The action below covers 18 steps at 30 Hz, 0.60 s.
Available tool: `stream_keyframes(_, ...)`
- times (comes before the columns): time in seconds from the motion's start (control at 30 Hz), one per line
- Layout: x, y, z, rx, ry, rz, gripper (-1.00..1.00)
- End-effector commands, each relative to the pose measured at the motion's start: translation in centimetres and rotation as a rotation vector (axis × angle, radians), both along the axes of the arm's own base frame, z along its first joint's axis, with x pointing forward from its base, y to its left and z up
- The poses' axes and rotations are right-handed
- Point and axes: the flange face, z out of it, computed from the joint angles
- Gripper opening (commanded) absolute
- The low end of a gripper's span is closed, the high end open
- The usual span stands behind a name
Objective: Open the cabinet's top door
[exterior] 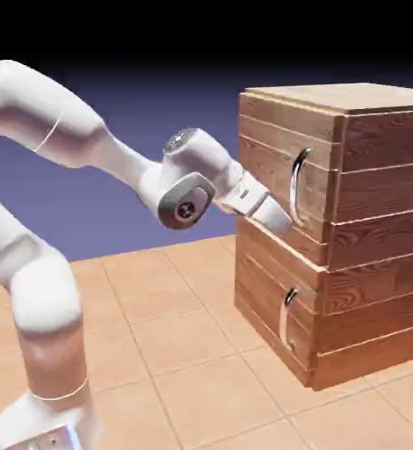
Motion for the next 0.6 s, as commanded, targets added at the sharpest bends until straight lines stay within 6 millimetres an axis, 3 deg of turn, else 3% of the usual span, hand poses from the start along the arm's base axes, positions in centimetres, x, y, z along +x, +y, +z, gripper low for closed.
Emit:
stream_keyframes(0.0,-0.1,0.2,0.3,-0.004,-0.006,0.004,0.00)
stream_keyframes(0.57,-2.9,2.3,4.3,-0.064,-0.131,0.033,0.00)
